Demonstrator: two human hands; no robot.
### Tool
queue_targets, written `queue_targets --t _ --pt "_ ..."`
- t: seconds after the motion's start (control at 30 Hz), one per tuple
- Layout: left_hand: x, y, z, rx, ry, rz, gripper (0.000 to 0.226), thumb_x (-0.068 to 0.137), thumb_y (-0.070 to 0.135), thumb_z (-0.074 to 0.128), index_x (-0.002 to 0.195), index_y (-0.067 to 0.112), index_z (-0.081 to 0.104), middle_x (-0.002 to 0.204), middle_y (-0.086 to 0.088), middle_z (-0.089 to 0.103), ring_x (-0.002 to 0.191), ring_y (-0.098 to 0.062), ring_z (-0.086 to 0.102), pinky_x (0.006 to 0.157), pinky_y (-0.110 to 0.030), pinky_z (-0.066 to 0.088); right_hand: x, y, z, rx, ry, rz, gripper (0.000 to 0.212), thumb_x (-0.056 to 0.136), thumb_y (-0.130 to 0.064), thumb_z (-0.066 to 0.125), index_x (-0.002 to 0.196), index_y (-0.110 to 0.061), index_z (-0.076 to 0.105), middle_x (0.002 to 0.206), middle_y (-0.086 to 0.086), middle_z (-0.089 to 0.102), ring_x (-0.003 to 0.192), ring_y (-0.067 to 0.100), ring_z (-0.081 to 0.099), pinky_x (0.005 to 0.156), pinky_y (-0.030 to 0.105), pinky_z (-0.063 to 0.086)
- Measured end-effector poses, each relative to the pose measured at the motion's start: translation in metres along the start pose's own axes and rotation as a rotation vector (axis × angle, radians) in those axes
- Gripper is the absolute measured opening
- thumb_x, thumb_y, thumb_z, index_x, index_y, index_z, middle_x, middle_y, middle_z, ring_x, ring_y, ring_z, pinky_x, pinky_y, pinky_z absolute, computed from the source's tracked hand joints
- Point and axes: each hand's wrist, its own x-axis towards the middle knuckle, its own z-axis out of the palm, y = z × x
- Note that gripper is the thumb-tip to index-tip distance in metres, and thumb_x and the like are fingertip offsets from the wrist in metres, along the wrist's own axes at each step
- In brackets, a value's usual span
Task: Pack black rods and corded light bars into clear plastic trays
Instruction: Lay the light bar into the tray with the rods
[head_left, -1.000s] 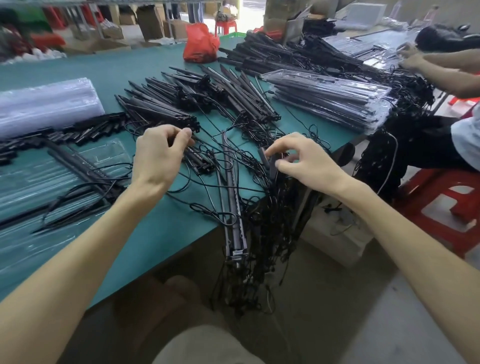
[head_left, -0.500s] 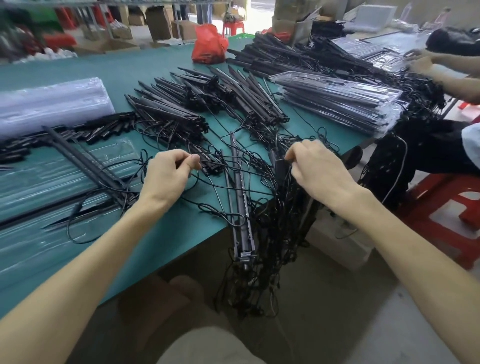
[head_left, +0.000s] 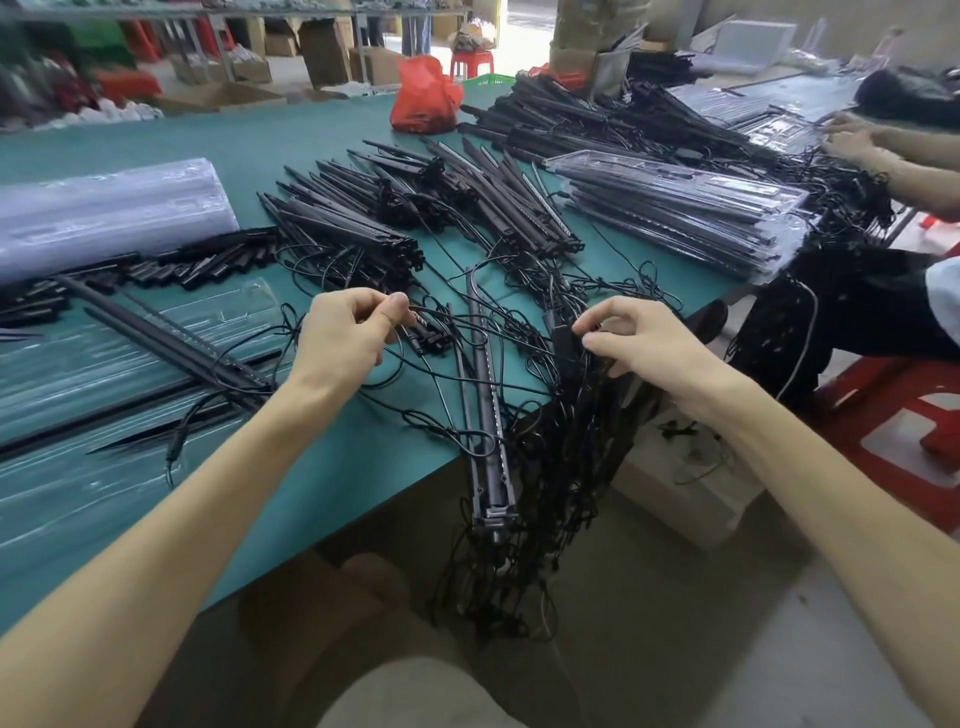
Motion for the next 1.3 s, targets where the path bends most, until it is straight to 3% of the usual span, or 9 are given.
queue_targets --t 0.1,0.2,0.43,0.6,0.7,0.8,1.03,1.23,1.3 --pt "0.001 -0.004 -0.004 0.215 -0.071 0.029 0.025 0.1 0.025 0.061 0.077 0.022 0.071 0.065 0.007 0.065 0.055 -0.013 0.059 0.06 -0.024 0.047 0.0 0.0 -0.001 0.147 0.004 0.053 0.01 0.094 -0.014 0.067 0.101 -0.02 0.072 0.118 0.019 0.067 0.092 0.013 0.06 0.068 0.025 0.056" --pt "-0.003 -0.004 -0.003 0.437 -0.154 0.086 0.014 0.1 0.02 0.059 0.09 0.019 0.069 0.084 0.003 0.069 0.079 -0.019 0.066 0.078 -0.034 0.054 0.0 -0.003 0.001 0.29 -0.014 0.07 0.011 0.092 -0.011 0.07 0.099 -0.017 0.075 0.112 0.016 0.068 0.095 0.016 0.061 0.065 0.024 0.057" --pt "-0.021 0.03 0.037 0.626 -0.246 0.454 0.029 0.101 0.034 0.055 0.122 0.016 0.064 0.115 -0.001 0.06 0.108 -0.019 0.054 0.098 -0.04 0.047 0.005 -0.007 0.01 0.326 -0.041 -0.01 0.013 0.093 -0.011 0.069 0.099 -0.018 0.078 0.089 0.0 0.07 0.076 0.001 0.066 0.064 0.024 0.055" --pt "-0.021 0.043 0.075 0.626 -0.309 0.547 0.032 0.102 0.031 0.056 0.129 0.017 0.061 0.12 -0.002 0.059 0.114 -0.022 0.051 0.099 -0.039 0.041 0.006 -0.003 0.011 0.407 -0.088 -0.033 0.013 0.093 -0.013 0.07 0.103 -0.016 0.076 0.089 0.004 0.071 0.082 0.01 0.068 0.062 0.022 0.054" --pt "-0.02 0.039 0.092 0.803 -0.193 0.613 0.026 0.102 0.035 0.052 0.123 0.025 0.065 0.113 0.004 0.057 0.111 -0.021 0.047 0.095 -0.035 0.032 0.006 -0.002 0.011 0.431 -0.09 -0.041 0.014 0.094 -0.014 0.07 0.106 -0.016 0.076 0.089 0.005 0.072 0.083 0.013 0.068 0.063 0.022 0.054" --pt "-0.019 0.037 0.1 0.774 -0.187 0.584 0.024 0.102 0.038 0.052 0.116 0.028 0.07 0.103 0.007 0.06 0.104 -0.02 0.047 0.089 -0.035 0.027 0.006 0.0 0.011 0.473 -0.064 -0.034 0.017 0.094 -0.015 0.069 0.111 -0.016 0.073 0.089 0.009 0.073 0.083 0.014 0.07 0.062 0.022 0.054" --pt "-0.023 0.036 0.1 0.417 -0.295 0.42 0.021 0.103 0.027 0.051 0.103 0.015 0.067 0.085 0.001 0.07 0.076 -0.02 0.061 0.073 -0.041 0.052 0.005 0.004 0.019 0.48 0.01 -0.025 0.02 0.102 -0.024 0.059 0.113 -0.014 0.071 0.098 0.009 0.072 0.086 0.012 0.066 0.062 0.02 0.052" --pt "-0.018 0.038 0.101 0.226 -0.311 0.257 0.021 0.099 0.016 0.055 0.11 0.012 0.072 0.069 0.021 0.056 0.059 0.009 0.053 0.06 -0.008 0.036 0.001 0.005 0.015 0.402 -0.063 -0.055 0.022 0.104 -0.026 0.054 0.116 -0.021 0.072 0.105 0.014 0.066 0.095 0.018 0.06 0.079 0.029 0.055" --pt "-0.016 0.04 0.101 0.153 -0.308 0.179 0.021 0.097 0.013 0.056 0.107 0.009 0.074 0.066 0.02 0.057 0.055 0.009 0.052 0.059 -0.007 0.035 -0.002 0.005 0.014 0.39 -0.091 -0.071 0.02 0.101 -0.021 0.06 0.118 -0.024 0.071 0.099 0.009 0.063 0.093 0.015 0.059 0.083 0.031 0.054"
